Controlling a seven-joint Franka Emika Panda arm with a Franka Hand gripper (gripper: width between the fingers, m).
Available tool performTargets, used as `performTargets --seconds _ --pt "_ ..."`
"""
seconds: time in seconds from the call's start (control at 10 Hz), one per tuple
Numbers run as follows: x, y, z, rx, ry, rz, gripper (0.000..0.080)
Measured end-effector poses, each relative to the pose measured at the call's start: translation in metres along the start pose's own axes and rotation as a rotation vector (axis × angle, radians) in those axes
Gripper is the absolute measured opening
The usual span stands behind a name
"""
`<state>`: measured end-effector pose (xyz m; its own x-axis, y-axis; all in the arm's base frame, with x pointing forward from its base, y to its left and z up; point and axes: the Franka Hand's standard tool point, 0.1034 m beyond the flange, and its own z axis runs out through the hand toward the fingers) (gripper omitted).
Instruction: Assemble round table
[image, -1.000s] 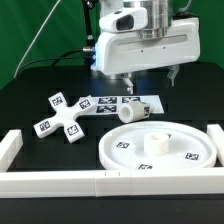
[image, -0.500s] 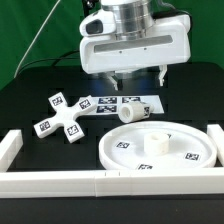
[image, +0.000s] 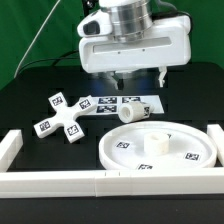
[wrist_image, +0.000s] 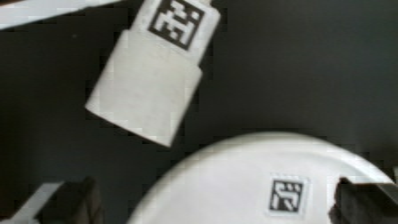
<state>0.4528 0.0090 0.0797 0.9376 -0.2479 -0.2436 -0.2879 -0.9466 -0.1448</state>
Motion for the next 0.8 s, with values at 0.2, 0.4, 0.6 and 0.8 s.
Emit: performTargets --seconds 0.2,0.4,0.6,0.8 --pt "0.007 0.011 0.002 0.037 -0.218 0.046 0.0649" --pt "0.006 0.011 0.009 0.059 -0.384 0.062 0.0649" --pt "0.009 0.01 0.012 0.066 -0.446 0.06 0.0649" --pt "0.004 0.01 0.014 0.064 -0.495 0.074 0.0649"
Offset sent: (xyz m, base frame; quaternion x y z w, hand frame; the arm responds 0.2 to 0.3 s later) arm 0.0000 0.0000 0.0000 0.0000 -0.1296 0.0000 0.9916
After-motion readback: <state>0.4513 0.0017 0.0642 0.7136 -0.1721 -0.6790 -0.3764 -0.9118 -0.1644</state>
